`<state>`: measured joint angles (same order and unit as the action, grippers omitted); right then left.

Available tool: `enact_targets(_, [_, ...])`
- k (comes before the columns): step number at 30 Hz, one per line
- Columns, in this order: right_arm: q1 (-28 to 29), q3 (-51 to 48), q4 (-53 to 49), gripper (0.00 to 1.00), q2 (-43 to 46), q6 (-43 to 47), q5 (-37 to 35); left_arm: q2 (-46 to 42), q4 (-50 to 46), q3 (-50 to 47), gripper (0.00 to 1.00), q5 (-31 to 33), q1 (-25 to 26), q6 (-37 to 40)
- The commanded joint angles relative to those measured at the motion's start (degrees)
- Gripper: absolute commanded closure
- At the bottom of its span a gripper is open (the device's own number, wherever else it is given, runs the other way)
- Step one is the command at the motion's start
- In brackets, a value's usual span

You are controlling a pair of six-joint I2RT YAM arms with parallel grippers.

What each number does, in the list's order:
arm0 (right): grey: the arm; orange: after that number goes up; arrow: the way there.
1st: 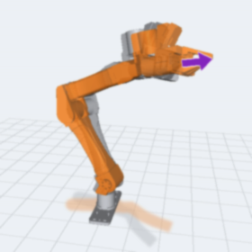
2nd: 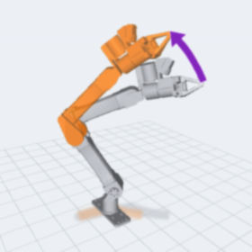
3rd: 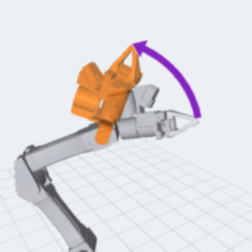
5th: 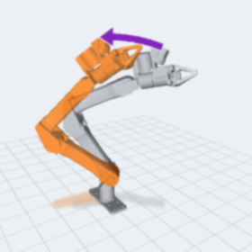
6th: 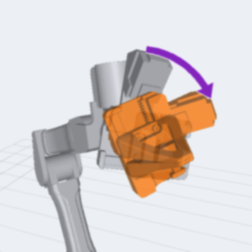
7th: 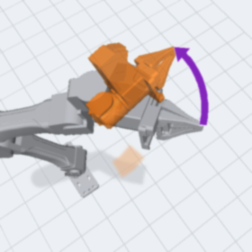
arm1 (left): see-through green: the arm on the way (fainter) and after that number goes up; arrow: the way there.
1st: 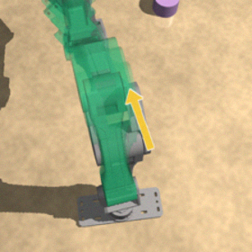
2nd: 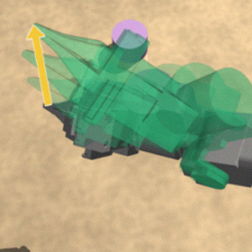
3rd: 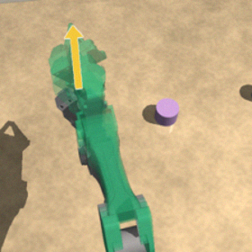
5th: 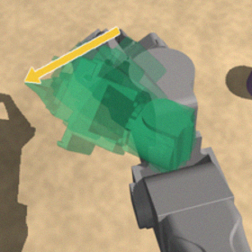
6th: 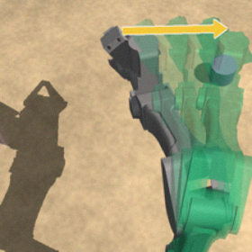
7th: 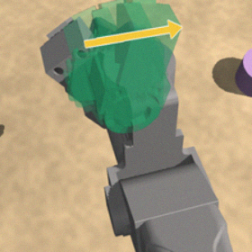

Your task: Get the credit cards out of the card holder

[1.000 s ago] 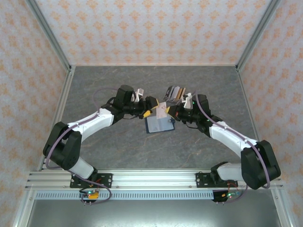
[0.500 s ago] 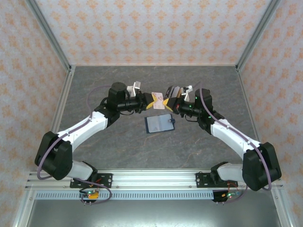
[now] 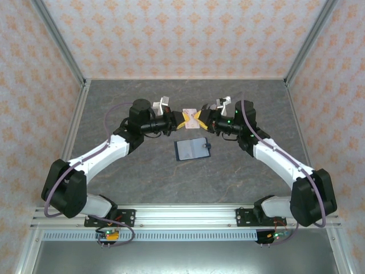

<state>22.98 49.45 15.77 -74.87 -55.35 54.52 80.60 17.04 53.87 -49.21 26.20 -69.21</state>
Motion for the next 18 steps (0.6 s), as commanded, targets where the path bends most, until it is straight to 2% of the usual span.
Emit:
enact_targets(1, [0.1,3.2,1.8,0.8,-1.1,0.0,2.8,-1.7,0.6,0.1,1.0,-2.0,0.3,-0.5])
enact_targets(5, [0.1,4.6,-0.5,0.95,-2.0,2.3,2.5,-1.9,-2.5,0.6,1.0,-1.1,0.3,0.5])
enact_targets(6, [0.1,5.1,-2.2,0.98,-2.1,3.8,1.8,-2.1,-5.3,0.7,0.96,0.0,0.2,1.5])
enact_targets(9, [0.1,7.2,-10.1,1.0,-2.2,9.8,-1.9,-3.7,-16.3,1.9,0.75,4.8,-0.2,6.5])
enact_targets(13, [0.1,11.8,-24.6,1.0,-2.4,19.5,-12.4,-5.6,-34.9,4.8,0.41,15.3,-1.0,14.6])
enact_targets(18, [0.1,18.6,-37.4,1.0,-6.5,24.8,-29.0,-6.3,-48.2,8.0,0.16,24.4,-3.0,22.5])
